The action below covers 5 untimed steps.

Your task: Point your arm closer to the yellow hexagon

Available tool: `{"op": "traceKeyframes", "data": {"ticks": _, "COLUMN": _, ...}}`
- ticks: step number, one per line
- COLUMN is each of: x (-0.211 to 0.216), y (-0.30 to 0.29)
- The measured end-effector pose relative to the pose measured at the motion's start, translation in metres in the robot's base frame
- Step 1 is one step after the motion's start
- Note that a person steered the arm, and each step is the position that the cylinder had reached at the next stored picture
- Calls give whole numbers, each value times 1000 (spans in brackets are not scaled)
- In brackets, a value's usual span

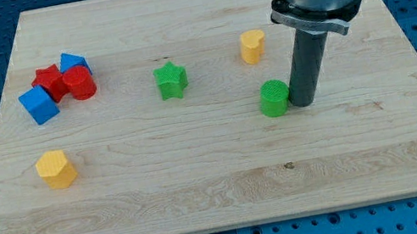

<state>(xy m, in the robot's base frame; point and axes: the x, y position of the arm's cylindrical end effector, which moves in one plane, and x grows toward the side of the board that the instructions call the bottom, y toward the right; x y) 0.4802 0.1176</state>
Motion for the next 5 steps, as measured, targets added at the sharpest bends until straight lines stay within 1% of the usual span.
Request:
{"op": "traceKeyframes", "data": {"ticks": 2, "x": -3, "y": -23}}
{"op": "traceKeyframes", "data": {"ticks": 3, "x": 13, "y": -21}}
{"op": "traceKeyframes", "data": {"ticks": 4, "x": 30, "y": -11}}
{"op": "traceKeyframes", "data": {"ticks": 5, "x": 18, "y": 25}}
